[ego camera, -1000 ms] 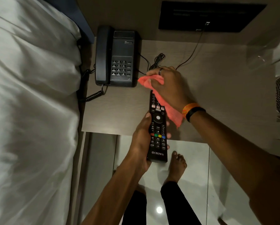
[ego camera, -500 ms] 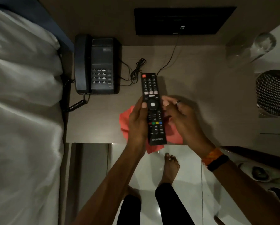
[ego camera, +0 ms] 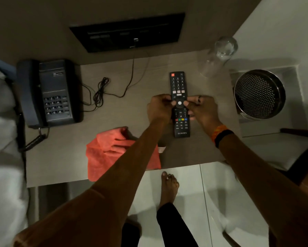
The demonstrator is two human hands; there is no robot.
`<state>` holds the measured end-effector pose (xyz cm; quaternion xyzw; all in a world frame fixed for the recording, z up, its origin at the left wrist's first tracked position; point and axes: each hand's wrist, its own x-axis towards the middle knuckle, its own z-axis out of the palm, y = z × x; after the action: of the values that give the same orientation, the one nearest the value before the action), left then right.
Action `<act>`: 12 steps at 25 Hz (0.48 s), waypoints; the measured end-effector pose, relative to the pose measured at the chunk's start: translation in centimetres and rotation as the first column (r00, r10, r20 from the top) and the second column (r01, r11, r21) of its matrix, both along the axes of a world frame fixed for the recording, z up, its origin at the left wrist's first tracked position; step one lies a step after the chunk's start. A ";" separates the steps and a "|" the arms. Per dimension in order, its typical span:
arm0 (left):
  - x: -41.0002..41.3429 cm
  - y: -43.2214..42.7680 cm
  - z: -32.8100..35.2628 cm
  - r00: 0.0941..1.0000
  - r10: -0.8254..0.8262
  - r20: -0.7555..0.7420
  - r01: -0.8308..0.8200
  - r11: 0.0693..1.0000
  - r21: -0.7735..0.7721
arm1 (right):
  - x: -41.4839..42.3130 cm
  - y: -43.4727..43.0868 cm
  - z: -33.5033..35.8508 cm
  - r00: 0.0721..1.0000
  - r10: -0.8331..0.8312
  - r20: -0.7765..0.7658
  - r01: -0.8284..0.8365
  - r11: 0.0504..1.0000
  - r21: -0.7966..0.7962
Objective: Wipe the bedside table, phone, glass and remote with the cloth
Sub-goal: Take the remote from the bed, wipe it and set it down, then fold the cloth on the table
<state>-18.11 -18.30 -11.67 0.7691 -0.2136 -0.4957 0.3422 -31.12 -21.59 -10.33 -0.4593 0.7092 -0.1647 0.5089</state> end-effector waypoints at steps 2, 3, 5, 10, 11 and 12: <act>-0.4 -0.2 0.2 0.999 0.004 0.037 -0.004 1.000 -0.005 | -0.1 0.0 -0.2 1.000 0.011 -0.017 -0.012 0.998 -0.057; -0.5 -0.1 0.5 0.999 0.003 0.035 -0.003 1.000 -0.004 | -0.1 0.0 -0.2 1.000 0.017 -0.023 -0.019 0.996 -0.089; -0.4 0.1 1.1 1.000 0.003 -0.014 -0.003 1.000 0.005 | -0.1 0.1 -0.3 0.999 0.015 -0.036 -0.020 0.993 -0.120; 3.1 3.4 3.7 0.954 -0.167 0.247 0.196 0.976 -0.099 | 1.2 3.1 1.6 0.974 0.114 -0.198 -0.185 0.901 -0.392; 4.5 5.4 4.7 0.902 -0.205 0.379 0.271 0.954 -0.128 | 2.2 4.9 2.4 0.951 0.173 -0.257 -0.280 0.836 -0.472; 6.0 7.8 5.5 0.840 -0.223 0.494 0.339 0.927 -0.158 | 3.3 7.0 3.1 0.921 0.247 -0.301 -0.376 0.764 -0.524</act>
<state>-12.12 -10.51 -6.14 0.7787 -0.4590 -0.3111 0.2936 -27.80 -14.58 -7.18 -0.7172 0.5906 -0.2321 0.2881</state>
